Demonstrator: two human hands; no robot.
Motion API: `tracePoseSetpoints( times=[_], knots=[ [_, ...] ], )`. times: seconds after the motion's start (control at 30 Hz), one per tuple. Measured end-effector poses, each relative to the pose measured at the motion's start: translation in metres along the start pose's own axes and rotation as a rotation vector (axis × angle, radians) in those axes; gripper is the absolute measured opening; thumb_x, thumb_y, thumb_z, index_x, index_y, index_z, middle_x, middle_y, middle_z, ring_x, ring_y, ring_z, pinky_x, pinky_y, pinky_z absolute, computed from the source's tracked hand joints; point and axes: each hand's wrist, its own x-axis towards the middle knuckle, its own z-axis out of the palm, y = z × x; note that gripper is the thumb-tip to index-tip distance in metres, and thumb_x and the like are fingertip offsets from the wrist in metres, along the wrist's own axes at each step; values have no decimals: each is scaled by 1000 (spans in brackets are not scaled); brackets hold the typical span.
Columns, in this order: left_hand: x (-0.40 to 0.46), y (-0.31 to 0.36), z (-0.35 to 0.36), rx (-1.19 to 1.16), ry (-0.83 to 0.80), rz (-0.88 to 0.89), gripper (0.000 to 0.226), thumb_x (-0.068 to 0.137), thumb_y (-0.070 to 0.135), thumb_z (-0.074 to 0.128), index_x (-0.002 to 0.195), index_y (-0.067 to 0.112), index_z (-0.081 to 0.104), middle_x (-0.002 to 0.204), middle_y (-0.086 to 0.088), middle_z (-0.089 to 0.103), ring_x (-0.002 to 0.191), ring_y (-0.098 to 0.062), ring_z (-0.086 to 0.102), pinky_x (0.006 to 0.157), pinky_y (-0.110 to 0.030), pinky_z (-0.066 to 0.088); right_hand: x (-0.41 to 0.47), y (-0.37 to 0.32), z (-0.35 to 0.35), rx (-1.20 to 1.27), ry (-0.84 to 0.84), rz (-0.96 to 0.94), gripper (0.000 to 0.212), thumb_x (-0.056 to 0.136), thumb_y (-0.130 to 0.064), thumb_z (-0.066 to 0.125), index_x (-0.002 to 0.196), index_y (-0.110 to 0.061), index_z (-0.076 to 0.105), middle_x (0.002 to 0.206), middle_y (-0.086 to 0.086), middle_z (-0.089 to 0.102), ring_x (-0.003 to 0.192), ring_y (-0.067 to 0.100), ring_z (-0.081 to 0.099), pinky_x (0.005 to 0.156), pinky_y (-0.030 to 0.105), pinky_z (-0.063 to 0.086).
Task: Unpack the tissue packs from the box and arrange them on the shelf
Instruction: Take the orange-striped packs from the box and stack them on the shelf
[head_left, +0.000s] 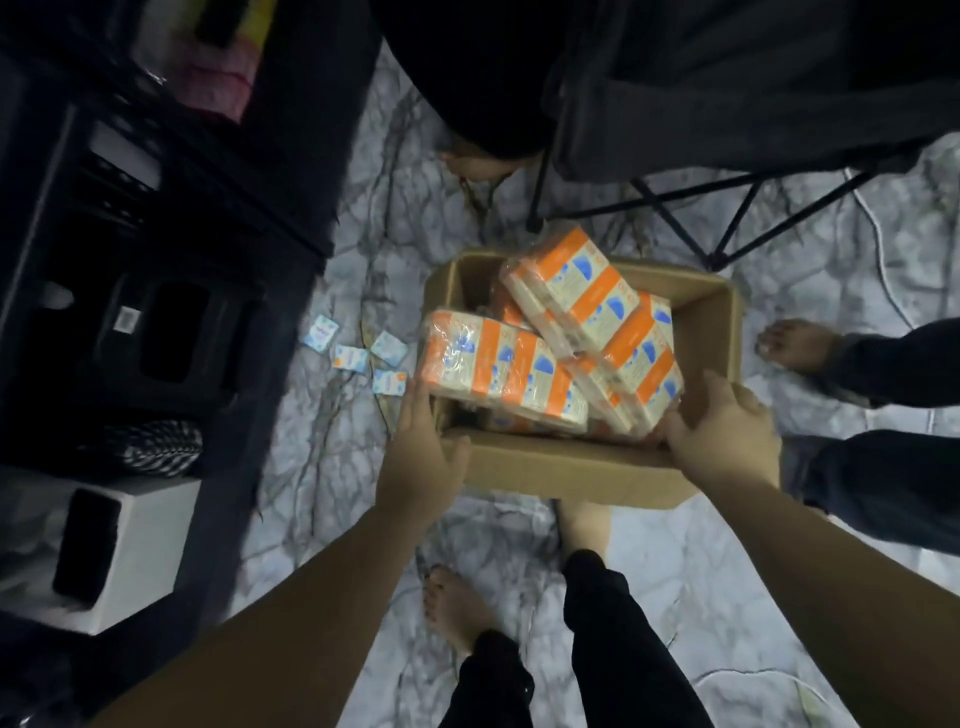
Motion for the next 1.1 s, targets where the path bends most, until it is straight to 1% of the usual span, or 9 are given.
tracePoseSetpoints(
  times=[0.1, 0.2, 0.4, 0.5, 0.57, 0.63, 0.77, 0.97, 1.1],
  knots=[
    [9, -2, 11, -11, -3, 36, 103, 95, 37, 65, 161, 42, -14, 174, 5, 13, 144, -28, 48, 105, -50, 53, 9, 10, 13, 11, 15, 19, 75, 96, -49, 57, 160, -25, 27, 162, 14, 35, 144, 41, 33, 112, 61, 36],
    [32, -2, 13, 38, 3, 80, 103, 99, 35, 63, 162, 34, -18, 176, 4, 0, 150, -29, 38, 111, -45, 45, 18, 22, 23, -8, -13, 50, 85, 95, -47, 61, 163, -21, 17, 166, 14, 27, 146, 43, 30, 113, 62, 35],
    [70, 1, 14, 168, 19, 171, 94, 104, 29, 59, 165, 27, -13, 174, 1, -16, 142, -34, 50, 97, -41, 53, 37, 42, 33, 119, -89, 70, 94, 98, -41, 65, 166, -16, 5, 170, 12, 22, 153, 38, 24, 117, 58, 34],
    [73, 2, 17, 107, 17, 108, 90, 106, 29, 56, 164, 38, -13, 174, -10, 10, 130, -39, 60, 91, -39, 52, 46, 44, 37, 153, -76, 95, 91, 98, -39, 64, 166, -16, 8, 167, 13, 29, 149, 40, 34, 116, 55, 38],
    [70, 0, 18, 39, 27, 68, 88, 107, 27, 54, 163, 43, -11, 157, -11, 49, 117, -39, 66, 83, -33, 48, 49, 45, 38, 164, -67, 110, 86, 99, -35, 62, 166, -18, 11, 164, 14, 37, 144, 42, 42, 112, 53, 41],
    [66, -2, 19, 13, 51, 19, 85, 107, 26, 53, 164, 43, -7, 141, -11, 64, 110, -38, 67, 79, -31, 42, 49, 47, 39, 184, -48, 129, 79, 101, -33, 60, 165, -24, 14, 156, 15, 48, 137, 43, 50, 105, 52, 47],
    [60, -8, 19, -13, 126, 35, 82, 105, 25, 56, 166, 40, 2, 143, -9, 63, 113, -39, 66, 78, -31, 43, 45, 53, 42, 219, -17, 156, 71, 103, -30, 55, 163, -34, 18, 142, 16, 61, 124, 44, 59, 95, 51, 53],
    [48, -16, 25, -140, 198, 26, 84, 102, 20, 64, 167, 28, 11, 146, -5, 62, 124, -29, 65, 88, -30, 48, 42, 59, 49, 256, -4, 196, 67, 101, -28, 56, 159, -39, 23, 130, 16, 67, 117, 44, 62, 94, 54, 55],
    [52, -28, 30, -81, 167, -22, 69, 98, 23, 70, 158, 16, 37, 141, -10, 64, 127, -32, 61, 98, -38, 50, 39, 65, 53, 250, -3, 213, 65, 101, -27, 56, 158, -39, 25, 129, 18, 67, 117, 45, 62, 92, 51, 55]
  ],
)
